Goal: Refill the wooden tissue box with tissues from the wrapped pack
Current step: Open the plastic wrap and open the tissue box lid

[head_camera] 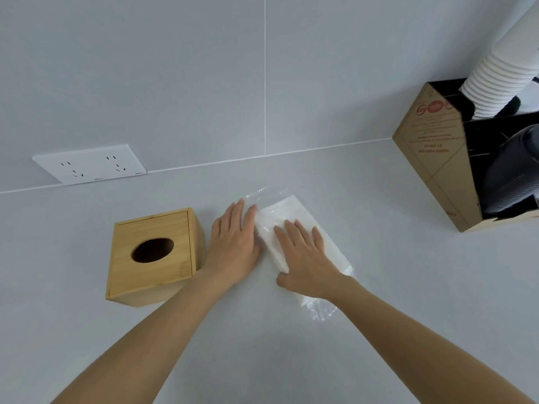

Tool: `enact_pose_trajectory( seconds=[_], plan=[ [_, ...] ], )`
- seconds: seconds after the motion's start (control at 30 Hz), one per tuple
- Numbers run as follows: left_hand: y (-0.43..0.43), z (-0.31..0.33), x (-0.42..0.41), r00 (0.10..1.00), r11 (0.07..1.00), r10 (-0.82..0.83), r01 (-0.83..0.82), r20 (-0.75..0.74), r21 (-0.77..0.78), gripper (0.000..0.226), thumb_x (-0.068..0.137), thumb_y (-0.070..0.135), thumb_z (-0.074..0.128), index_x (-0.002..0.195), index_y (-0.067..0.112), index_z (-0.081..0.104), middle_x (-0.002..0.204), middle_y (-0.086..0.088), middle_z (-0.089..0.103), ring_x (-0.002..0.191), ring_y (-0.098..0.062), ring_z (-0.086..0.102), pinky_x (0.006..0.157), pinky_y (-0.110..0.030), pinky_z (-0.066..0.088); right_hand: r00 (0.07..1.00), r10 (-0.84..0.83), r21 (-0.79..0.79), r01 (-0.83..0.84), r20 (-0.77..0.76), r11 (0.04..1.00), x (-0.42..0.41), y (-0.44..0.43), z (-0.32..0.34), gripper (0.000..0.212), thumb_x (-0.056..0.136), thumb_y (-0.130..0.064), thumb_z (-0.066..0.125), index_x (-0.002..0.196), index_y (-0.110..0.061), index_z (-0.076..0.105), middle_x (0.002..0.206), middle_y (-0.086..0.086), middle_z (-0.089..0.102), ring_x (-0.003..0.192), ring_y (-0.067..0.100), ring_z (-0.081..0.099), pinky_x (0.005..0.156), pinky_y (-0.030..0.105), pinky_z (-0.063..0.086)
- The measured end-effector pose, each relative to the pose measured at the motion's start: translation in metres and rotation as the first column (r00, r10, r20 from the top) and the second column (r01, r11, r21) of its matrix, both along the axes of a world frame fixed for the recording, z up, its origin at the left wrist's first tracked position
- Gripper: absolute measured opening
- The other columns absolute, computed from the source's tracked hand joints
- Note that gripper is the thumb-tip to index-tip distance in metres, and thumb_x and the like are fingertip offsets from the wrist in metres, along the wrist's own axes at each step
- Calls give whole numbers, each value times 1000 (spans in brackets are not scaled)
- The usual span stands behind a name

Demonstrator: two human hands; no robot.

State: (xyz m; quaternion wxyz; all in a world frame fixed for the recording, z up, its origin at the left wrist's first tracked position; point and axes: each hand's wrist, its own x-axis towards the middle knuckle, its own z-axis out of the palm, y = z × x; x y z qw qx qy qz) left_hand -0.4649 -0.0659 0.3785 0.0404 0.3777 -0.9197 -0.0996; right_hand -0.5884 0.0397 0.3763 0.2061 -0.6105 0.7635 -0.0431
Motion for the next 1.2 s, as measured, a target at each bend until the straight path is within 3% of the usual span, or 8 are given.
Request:
enact_pose_trajectory(
  seconds=[0.13, 0.23, 0.4, 0.6, 0.83, 1.0, 1.1, 1.2],
  plan=[
    [11, 11, -1, 920, 987, 145, -107, -364, 123, 59, 80, -4, 52, 135, 4, 33, 148, -19, 26, 135, -33, 26, 104, -37, 22, 960, -79, -35, 92, 269, 995, -15, -1, 15, 84, 75, -23, 63, 145, -15, 18, 153, 2, 18, 143, 19, 8, 116, 42, 3],
    [18, 13, -1, 767, 973, 223, -134, -602, 189, 49, 72, -15, 53, 119, -3, 44, 131, -21, 44, 122, -35, 42, 99, -39, 32, 791, -194, -28, 258, 581, 966, -32, -1, 33, 75, 76, -13, 66, 142, -18, 30, 146, -2, 33, 129, 9, 33, 104, 26, 27],
    [26, 5, -2, 781, 965, 195, -43, -594, 260, 30, 83, 0, 53, 113, -1, 51, 116, -14, 54, 110, -29, 51, 96, -39, 39, 301, -238, 90, 432, 923, 897, -56, 8, 48, 58, 60, -8, 58, 117, -20, 56, 95, -2, 64, 82, 12, 64, 64, 23, 51],
    [35, -7, -3, 914, 974, -158, 206, -373, 92, 25, 81, 4, 60, 106, 4, 62, 117, -10, 61, 115, -28, 54, 95, -24, 28, 192, -260, 143, 473, 946, 869, -86, 17, 43, 45, 57, -5, 53, 100, -13, 64, 86, 11, 63, 70, 26, 62, 57, 27, 50],
    [34, -21, -4, 920, 929, -361, 368, -152, 24, 44, 93, 30, 47, 134, 15, 46, 149, 1, 37, 141, -16, 25, 111, -23, 7, 411, -445, 147, 582, 795, 800, -126, 31, 25, 54, 76, -16, 70, 126, -17, 49, 105, 8, 65, 86, 25, 67, 71, 35, 53],
    [34, -30, -3, 911, 911, -413, 413, -3, 13, 50, 96, 42, 36, 141, 21, 35, 154, 3, 27, 144, -16, 16, 115, -29, -1, 714, -637, 20, 661, 290, 750, -134, 32, 6, 64, 85, -34, 64, 139, -13, 37, 136, 12, 46, 123, 32, 43, 105, 45, 32],
    [35, -29, -2, 913, 913, -409, 409, 9, 12, 48, 95, 42, 39, 136, 17, 43, 148, 0, 40, 138, -18, 32, 116, -35, 11, 819, -572, -179, 569, 39, 803, -119, 32, 4, 65, 84, -49, 58, 135, -12, 42, 140, 10, 43, 129, 32, 36, 105, 44, 23],
    [38, -20, -8, 911, 917, -398, 391, -107, -78, 31, 90, 30, 48, 108, 11, 64, 106, -2, 70, 98, -21, 65, 107, -35, 31, 851, -526, -195, 512, -20, 836, -100, 27, 2, 86, 73, -72, 50, 134, -13, 39, 137, 9, 45, 125, 32, 41, 101, 46, 28]
  ],
)
